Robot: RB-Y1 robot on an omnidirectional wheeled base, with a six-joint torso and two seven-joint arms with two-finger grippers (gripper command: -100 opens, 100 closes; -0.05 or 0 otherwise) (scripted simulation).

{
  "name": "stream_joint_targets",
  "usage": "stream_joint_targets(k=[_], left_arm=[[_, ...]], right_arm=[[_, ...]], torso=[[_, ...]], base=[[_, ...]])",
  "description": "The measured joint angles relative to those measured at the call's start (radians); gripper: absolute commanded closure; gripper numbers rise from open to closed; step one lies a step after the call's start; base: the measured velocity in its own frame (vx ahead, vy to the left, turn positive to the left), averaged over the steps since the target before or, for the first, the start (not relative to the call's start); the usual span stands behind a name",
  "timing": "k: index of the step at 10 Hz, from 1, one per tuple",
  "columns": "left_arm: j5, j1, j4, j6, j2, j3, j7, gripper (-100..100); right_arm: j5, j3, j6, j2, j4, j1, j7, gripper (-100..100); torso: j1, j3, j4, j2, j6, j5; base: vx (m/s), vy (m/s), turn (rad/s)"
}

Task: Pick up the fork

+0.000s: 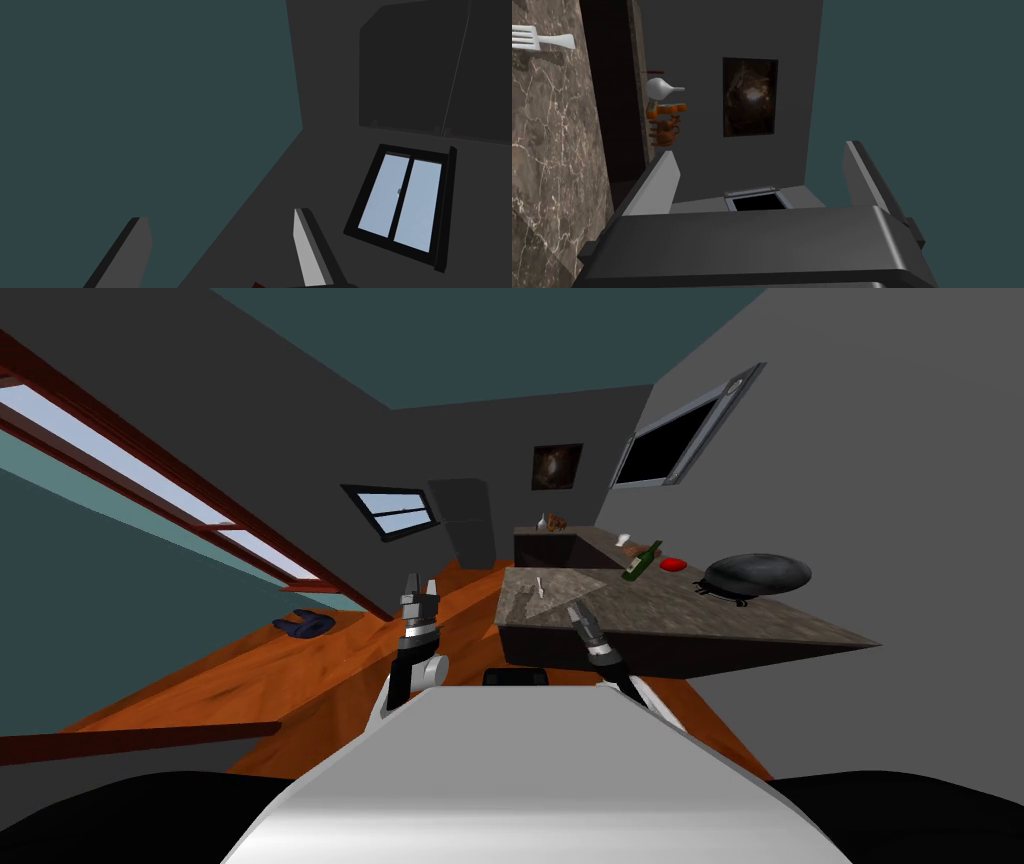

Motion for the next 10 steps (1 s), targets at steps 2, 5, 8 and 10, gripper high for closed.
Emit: stream_joint_targets(k=[2, 5, 8, 10], left_arm=[[0.0, 0.0, 0.0, 0.0, 0.0, 0.0, 0.0, 0], [0.0, 0.0, 0.0, 0.0, 0.0, 0.0, 0.0, 0], [0.0, 0.0, 0.0, 0.0, 0.0, 0.0, 0.0, 0], [0.0, 0.0, 0.0, 0.0, 0.0, 0.0, 0.0, 0]], right_arm=[[0.034, 0.003, -0.015, -0.045, 0.051, 0.015, -0.016, -100], [0.079, 0.004, -0.044, -0.111, 0.135, 0.034, -0.043, -100], [0.138, 0.007, -0.076, -0.188, 0.229, 0.064, -0.069, -100], [0.155, 0.009, -0.072, -0.213, 0.247, 0.08, -0.081, -100]], torso=[[0.002, 0.0, 0.0, -0.001, 0.0, 0.0], [0.002, 0.0, 0.0, -0.001, 0.0, 0.001], [0.002, 0.0, 0.0, -0.001, 0.0, 0.0], [-0.002, -0.001, 0.0, -0.002, 0.0, 0.0]], base=[[-0.021, 0.125, 0.023], [-0.031, 0.13, 0.026], [-0.023, 0.115, 0.019], [-0.012, 0.064, 0.017]])
